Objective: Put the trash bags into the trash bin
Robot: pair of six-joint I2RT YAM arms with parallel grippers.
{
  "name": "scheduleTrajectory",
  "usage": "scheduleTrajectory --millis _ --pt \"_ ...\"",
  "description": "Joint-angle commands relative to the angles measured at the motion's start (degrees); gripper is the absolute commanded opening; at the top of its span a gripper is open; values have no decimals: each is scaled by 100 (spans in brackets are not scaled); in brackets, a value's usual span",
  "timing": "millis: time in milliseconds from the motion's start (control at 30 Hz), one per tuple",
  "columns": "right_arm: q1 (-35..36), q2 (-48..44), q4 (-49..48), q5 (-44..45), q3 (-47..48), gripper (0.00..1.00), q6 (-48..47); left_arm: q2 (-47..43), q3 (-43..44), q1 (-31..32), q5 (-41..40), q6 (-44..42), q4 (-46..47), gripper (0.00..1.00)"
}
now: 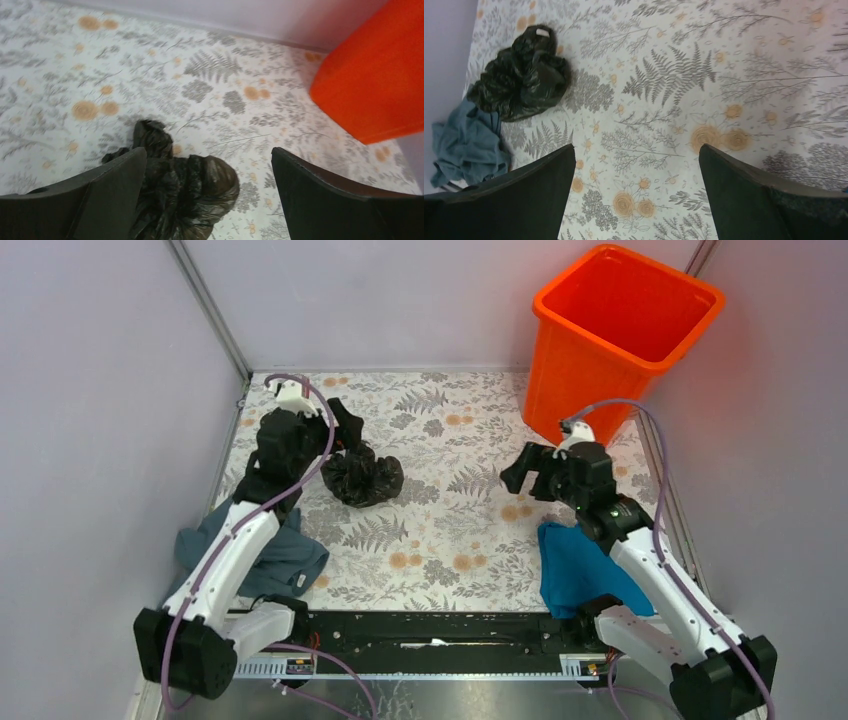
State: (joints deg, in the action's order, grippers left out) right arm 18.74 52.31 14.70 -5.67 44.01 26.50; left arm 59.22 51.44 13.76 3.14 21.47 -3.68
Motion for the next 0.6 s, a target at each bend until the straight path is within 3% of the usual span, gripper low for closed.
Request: scheduleTrajectory --millis 0,333,567 --pt "614 278 -115 618 342 100 101 546 564 -46 -1045 231 -833 99" --pt "1214 903 -160 331 353 100 297 2163 1529 -181 -1409 599 -2229 99" --pt "1385 897 -177 286 345 100 312 3523 2118 -227 -173 431 -2875 99"
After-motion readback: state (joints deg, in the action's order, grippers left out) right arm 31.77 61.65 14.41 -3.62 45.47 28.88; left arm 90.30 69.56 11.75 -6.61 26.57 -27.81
